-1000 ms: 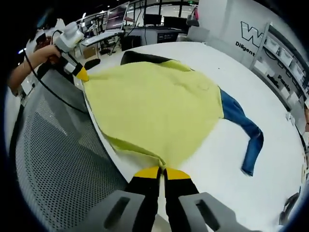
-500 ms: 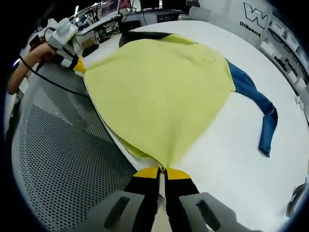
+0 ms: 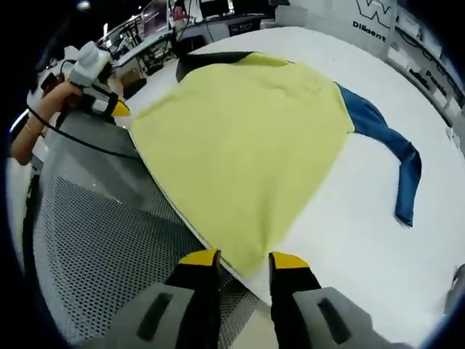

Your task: Fold the garment on the visible template until the final outline fits inside the template.

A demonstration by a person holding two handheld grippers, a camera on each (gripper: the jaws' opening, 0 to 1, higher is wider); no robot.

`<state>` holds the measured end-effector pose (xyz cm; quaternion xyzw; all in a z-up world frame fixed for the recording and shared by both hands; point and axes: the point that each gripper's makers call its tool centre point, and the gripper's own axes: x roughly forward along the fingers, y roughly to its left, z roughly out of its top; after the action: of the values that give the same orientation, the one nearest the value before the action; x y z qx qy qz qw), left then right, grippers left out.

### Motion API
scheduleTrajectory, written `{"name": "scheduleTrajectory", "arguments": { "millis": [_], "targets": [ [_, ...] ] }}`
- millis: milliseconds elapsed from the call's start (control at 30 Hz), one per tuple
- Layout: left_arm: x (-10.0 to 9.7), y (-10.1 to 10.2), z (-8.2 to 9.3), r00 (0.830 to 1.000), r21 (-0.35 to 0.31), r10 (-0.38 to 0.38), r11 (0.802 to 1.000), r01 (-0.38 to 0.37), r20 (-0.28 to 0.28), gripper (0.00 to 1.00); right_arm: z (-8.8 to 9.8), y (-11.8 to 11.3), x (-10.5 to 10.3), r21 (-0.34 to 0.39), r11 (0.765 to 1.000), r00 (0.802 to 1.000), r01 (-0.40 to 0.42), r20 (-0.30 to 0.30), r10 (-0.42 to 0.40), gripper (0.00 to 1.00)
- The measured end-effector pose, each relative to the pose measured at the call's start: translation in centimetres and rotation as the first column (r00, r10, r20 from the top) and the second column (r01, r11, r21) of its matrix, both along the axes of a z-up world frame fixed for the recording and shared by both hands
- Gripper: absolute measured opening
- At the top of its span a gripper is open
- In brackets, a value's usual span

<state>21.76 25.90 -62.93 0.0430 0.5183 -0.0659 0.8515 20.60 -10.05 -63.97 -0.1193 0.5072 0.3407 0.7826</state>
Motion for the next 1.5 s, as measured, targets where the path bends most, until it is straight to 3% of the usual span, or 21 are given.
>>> {"name": "scheduleTrajectory", "arguments": {
  "millis": [100, 200, 300, 367, 500, 667, 767, 900, 1033, 1167, 1300, 1367, 1500],
  "targets": [
    [2.6, 0.9, 1.5, 0.996, -0.005, 0.024, 1.000, -0.024, 0.084, 0.32, 1.8, 1.0, 2.2, 0.107, 0.993, 0.998, 0.050, 0.044, -0.055, 0.33],
    [4.7, 2.4, 2.1, 0.990, 0.003, 0.072, 0.997, -0.072, 0.123, 0.36, 3.6, 1.5, 4.7, 0.177, 0.980, 0.990, 0.091, 0.090, -0.109, 0.41],
    [6.8, 3.5, 2.5, 0.968, -0.069, 0.190, 0.981, -0.180, 0.165, 0.45, 5.0, 1.4, 7.4, 0.209, 0.971, 0.980, 0.116, 0.134, -0.146, 0.48],
    [8.1, 4.2, 2.6, 0.950, -0.079, 0.235, 0.971, -0.224, 0.205, 0.51, 5.7, 1.5, 9.0, 0.231, 0.964, 0.973, 0.128, 0.161, -0.167, 0.50],
    [10.0, 5.6, 1.9, 0.937, -0.054, 0.256, 0.967, -0.250, 0.239, 0.57, 6.7, 1.8, 12.3, 0.301, 0.939, 0.950, 0.165, 0.208, -0.234, 0.54],
    [11.9, 6.2, 0.2, 0.928, -0.096, 0.291, 0.956, -0.276, 0.233, 0.58, 7.1, 2.3, 16.1, 0.346, 0.922, 0.931, 0.173, 0.247, -0.268, 0.58],
    [12.7, 5.8, -0.4, 0.926, -0.105, 0.277, 0.960, -0.258, 0.255, 0.54, 7.5, 3.4, 18.7, 0.438, 0.876, 0.923, 0.201, 0.214, -0.319, 0.58],
    [13.0, 5.2, -1.8, 0.923, -0.159, 0.315, 0.945, -0.284, 0.221, 0.53, 7.2, 3.8, 21.4, 0.451, 0.869, 0.921, 0.204, 0.211, -0.327, 0.57],
    [13.3, 4.8, -2.9, 0.930, -0.166, 0.308, 0.946, -0.277, 0.200, 0.49, 6.1, 4.3, 24.7, 0.413, 0.888, 0.922, 0.202, 0.224, -0.314, 0.53],
    [13.7, 5.0, -3.4, 0.929, -0.166, 0.321, 0.942, -0.292, 0.184, 0.48, 5.1, 5.1, 27.7, 0.406, 0.892, 0.924, 0.196, 0.229, -0.307, 0.49],
    [14.3, 5.7, -3.3, 0.914, -0.168, 0.351, 0.932, -0.320, 0.204, 0.50, 4.0, 5.4, 29.6, 0.391, 0.897, 0.925, 0.206, 0.222, -0.308, 0.44],
    [15.0, 5.9, -3.3, 0.909, -0.178, 0.360, 0.928, -0.327, 0.208, 0.48, 2.7, 6.1, 31.2, 0.379, 0.905, 0.934, 0.193, 0.212, -0.288, 0.42],
    [15.8, 5.7, -3.2, 0.914, -0.177, 0.345, 0.934, -0.311, 0.215, 0.42, 0.2, 8.0, 32.0, 0.334, 0.932, 0.961, 0.143, 0.180, -0.212, 0.41]
  ]
}}
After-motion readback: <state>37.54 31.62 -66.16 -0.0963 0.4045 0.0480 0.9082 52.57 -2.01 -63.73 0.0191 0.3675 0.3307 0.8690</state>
